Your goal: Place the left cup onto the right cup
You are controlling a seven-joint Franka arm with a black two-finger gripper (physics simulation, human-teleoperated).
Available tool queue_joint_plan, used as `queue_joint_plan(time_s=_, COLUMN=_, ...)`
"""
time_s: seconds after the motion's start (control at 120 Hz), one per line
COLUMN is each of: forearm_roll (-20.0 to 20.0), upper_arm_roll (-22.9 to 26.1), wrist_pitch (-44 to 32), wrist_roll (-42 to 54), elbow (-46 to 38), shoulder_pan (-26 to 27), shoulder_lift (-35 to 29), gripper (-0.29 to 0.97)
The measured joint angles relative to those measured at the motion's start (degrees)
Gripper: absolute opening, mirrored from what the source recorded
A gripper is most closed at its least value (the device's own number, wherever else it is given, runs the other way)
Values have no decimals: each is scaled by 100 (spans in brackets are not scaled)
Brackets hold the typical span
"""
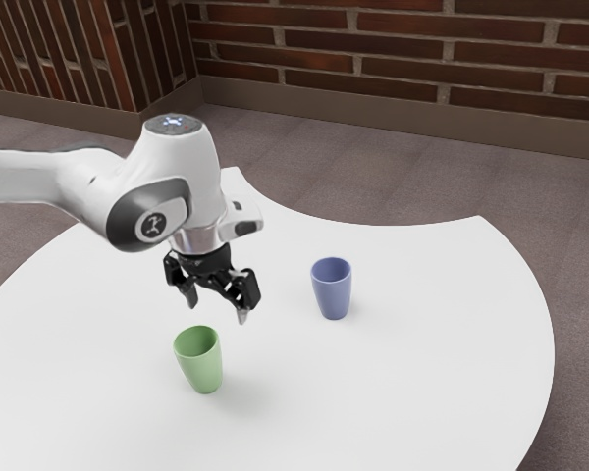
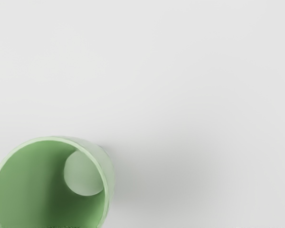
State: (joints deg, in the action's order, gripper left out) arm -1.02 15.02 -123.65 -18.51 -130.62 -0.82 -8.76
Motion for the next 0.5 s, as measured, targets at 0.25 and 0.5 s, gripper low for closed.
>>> queue_joint_plan(time_s=0.25, forearm_roll=103, upper_arm_roll=19, wrist_pitch=-80, wrist_roll=-64, elbow=-200, shoulder_pan=-5, shoulder_lift=-39, gripper=68)
queue_joint_plan(time_s=0.5, forearm_roll=154, upper_arm_roll=10, wrist_pitch=-234, wrist_roll=-111, elbow=-349, shoulder_pan=-13, shoulder_lift=-4, gripper=68)
